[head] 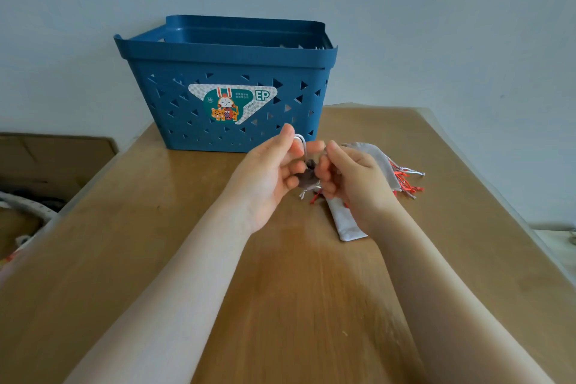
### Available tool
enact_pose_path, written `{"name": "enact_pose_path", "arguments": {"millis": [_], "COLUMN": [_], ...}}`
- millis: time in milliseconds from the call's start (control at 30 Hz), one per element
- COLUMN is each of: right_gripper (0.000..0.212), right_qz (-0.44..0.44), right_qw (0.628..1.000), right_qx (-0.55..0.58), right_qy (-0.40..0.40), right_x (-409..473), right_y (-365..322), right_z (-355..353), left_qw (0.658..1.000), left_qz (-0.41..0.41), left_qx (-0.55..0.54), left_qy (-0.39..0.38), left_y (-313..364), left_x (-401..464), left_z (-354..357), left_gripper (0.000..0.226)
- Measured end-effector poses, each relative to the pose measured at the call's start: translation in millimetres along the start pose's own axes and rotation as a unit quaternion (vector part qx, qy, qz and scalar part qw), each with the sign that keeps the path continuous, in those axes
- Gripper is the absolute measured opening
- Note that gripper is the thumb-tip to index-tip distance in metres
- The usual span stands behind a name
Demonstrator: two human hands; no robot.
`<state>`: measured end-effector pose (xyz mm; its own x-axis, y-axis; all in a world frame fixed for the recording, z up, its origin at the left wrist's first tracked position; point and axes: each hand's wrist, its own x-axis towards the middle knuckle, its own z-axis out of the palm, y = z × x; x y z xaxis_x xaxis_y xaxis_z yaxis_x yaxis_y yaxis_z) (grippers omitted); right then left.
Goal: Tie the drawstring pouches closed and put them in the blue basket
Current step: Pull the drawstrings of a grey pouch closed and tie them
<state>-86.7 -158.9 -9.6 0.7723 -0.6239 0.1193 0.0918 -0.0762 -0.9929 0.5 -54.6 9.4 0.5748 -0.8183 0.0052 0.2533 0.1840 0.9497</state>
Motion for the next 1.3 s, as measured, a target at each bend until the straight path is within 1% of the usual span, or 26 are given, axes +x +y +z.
{"name": "enact_pose_path", "arguments": {"millis": [67, 167, 267, 333, 400, 467, 600, 667, 733, 800, 867, 933, 1033, 1167, 1233, 1300], "right_gripper": [0.041, 0.037, 0.034, 0.033, 0.033, 0.032, 0.033, 0.037, 0.045, 0.045, 0.04, 0.033, 0.034, 0.035, 0.033, 0.033], "right_qz": [0.034, 0.057, 0.073, 0.087, 0.096, 0.094, 0.109, 0.108, 0.101, 0.06, 0.005, -0.028, -0.065, -0.091, -0.093, -0.093], "right_qw": [0.995, 0.984, 0.975, 0.97, 0.969, 0.972, 0.976, 0.979, 0.985, 0.995, 0.997, 0.994, 0.99, 0.986, 0.987, 0.985], "right_qx": [0.089, 0.158, 0.198, 0.211, 0.21, 0.2, 0.178, 0.169, 0.136, 0.055, -0.022, -0.065, -0.107, -0.136, -0.134, -0.144], "right_qy": [-0.029, -0.057, -0.075, -0.083, -0.089, -0.085, -0.061, -0.032, 0.013, 0.052, 0.073, 0.083, 0.067, 0.025, 0.014, 0.007], "right_x": [0.8, 0.9, 0.8, 1.0, 1.3, 1.3, -0.1, -0.6, -0.4, 0.0, -1.7, -6.0, -11.0, -13.4, -14.6, -15.8], "right_y": [-0.1, -1.9, -3.0, -3.1, -2.9, -2.9, -6.5, -8.8, -10.8, -14.6, -21.3, -28.8, -35.8, -37.2, -37.3, -38.2], "right_z": [-0.4, -2.1, -4.2, -5.2, -5.6, -6.2, -7.6, -7.5, -8.8, -12.2, -15.6, -15.8, -10.1, -3.0, -0.8, 1.1], "left_qw": [1.0, 0.998, 0.993, 0.989, 0.985, 0.985, 0.988, 0.989, 0.988, 0.985, 0.976, 0.965, 0.951, 0.944, 0.929, 0.915], "left_qz": [0.028, 0.046, 0.072, 0.099, 0.126, 0.138, 0.126, 0.121, 0.118, 0.121, 0.126, 0.137, 0.153, 0.144, 0.142, 0.151], "left_qx": [0.013, 0.05, 0.089, 0.092, 0.091, 0.08, 0.06, 0.063, 0.069, 0.103, 0.165, 0.216, 0.268, 0.296, 0.34, 0.37], "left_qy": [0.002, 0.014, 0.037, 0.063, 0.069, 0.061, 0.061, 0.065, 0.07, 0.074, 0.071, 0.057, 0.024, -0.012, -0.033, -0.055], "left_y": [-3.4, -6.3, -8.4, -10.9, -13.1, -15.2, -16.0, -15.0, -12.9, -11.2, -11.8, -13.9, -18.6, -21.0, -18.0, -14.1], "left_x": [1.7, 2.1, 2.0, 2.3, 3.3, 4.2, 4.0, 3.3, 3.0, 3.3, 4.2, 4.4, 4.2, 1.4, -2.5, -6.3], "left_z": [-1.2, -2.4, 0.2, 0.4, -0.4, -0.1, 1.6, 0.9, 0.0, -0.1, -0.1, 1.2, 4.5, 8.5, 9.6, 11.0], "left_gripper": [0.031, 0.019, 0.022, 0.025, 0.028, 0.031, 0.031, 0.031, 0.031, 0.032, 0.033, 0.031, 0.029, 0.028, 0.029, 0.022]}}
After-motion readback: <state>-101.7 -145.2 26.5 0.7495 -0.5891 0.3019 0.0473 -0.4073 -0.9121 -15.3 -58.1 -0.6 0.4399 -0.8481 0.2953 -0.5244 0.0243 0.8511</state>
